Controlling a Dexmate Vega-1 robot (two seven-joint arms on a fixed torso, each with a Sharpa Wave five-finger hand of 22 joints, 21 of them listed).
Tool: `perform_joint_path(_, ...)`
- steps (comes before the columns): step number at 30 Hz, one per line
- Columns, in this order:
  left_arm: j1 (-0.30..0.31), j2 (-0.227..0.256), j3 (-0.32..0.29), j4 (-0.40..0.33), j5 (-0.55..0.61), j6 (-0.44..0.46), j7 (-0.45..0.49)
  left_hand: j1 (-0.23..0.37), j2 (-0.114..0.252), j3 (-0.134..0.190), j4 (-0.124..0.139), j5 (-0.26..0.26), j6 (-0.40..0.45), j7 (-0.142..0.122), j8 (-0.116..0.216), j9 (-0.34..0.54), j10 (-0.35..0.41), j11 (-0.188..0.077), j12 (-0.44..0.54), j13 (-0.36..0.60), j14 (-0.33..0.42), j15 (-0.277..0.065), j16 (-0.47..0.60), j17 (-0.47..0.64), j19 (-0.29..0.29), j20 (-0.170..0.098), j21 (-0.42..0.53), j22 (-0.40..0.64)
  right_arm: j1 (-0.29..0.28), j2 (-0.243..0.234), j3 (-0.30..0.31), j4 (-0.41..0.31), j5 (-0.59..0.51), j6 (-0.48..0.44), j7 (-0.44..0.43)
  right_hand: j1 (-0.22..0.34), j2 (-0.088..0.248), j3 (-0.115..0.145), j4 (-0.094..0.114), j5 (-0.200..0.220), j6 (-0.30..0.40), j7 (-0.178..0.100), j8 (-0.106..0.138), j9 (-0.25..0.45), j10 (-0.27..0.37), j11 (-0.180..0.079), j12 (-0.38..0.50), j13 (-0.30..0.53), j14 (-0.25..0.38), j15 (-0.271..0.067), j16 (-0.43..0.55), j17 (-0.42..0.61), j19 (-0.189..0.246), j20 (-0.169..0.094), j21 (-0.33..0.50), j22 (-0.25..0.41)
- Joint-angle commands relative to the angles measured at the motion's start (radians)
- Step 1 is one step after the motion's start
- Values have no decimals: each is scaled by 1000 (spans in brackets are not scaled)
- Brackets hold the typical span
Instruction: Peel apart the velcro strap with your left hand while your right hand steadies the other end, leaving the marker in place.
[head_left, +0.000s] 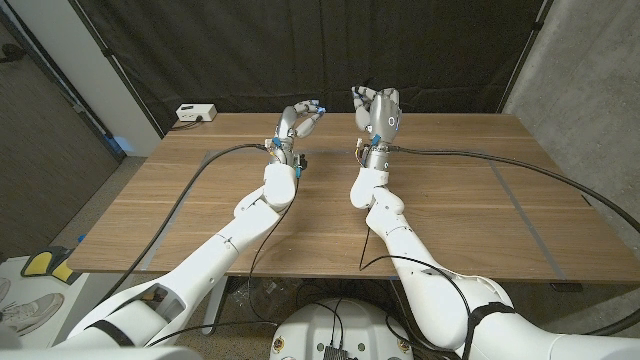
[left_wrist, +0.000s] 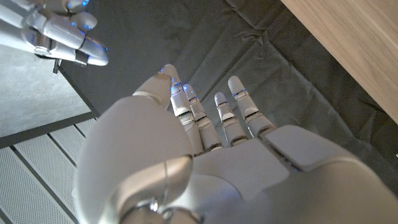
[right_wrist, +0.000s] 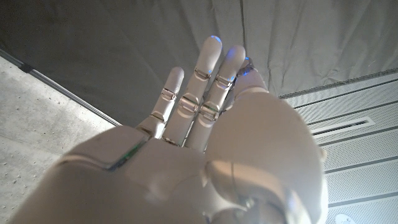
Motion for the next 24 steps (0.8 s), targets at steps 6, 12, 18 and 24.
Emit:
perform_joint_path(6,-20,-30,-17,87,-76,-158,-65,-200,-94,-123,72,23,-189,9,-135,-47,-141,33,-39,9,-75,-47,-13,10,-96,35,28,0,-29,-202,-252,-55,11,-159,-1,-8,-20,-15,-4,-8,49,-38,13,-7,30,-38,27,30,4,-57,44,25,-6,-85,50,1)
perform_joint_path(12,-33,-28,-22,96,-121,-167,-127,-211,-100,-135,76,31,-256,-38,-169,-52,-151,35,-39,9,-91,-35,-15,9,-119,46,32,1,-19,-281,-370,-70,28,-217,-1,-12,-24,-23,-3,-6,57,-49,7,-16,29,-47,29,35,11,-58,71,47,-16,-97,69,-4)
perform_joint_path(18,-61,-13,-18,124,-166,-220,-226,-233,-162,-176,71,42,-264,-108,-183,-58,-165,45,-40,8,-99,-26,-13,5,-133,57,38,-1,11,-330,-455,-54,77,-238,-1,-14,-21,-26,-1,-4,57,-65,2,-20,23,-58,25,36,-1,-58,71,47,-23,-104,78,-8)
perform_joint_path(24,-78,-13,-19,163,-220,-294,-319,-321,-192,-236,108,59,-253,-100,-193,-60,-182,62,-43,9,-128,-7,-12,6,-186,67,30,0,59,-359,-537,7,146,-291,-1,-23,-18,-33,6,-3,42,-85,-8,-24,13,-54,15,28,-10,-58,75,48,-30,-111,91,-19)
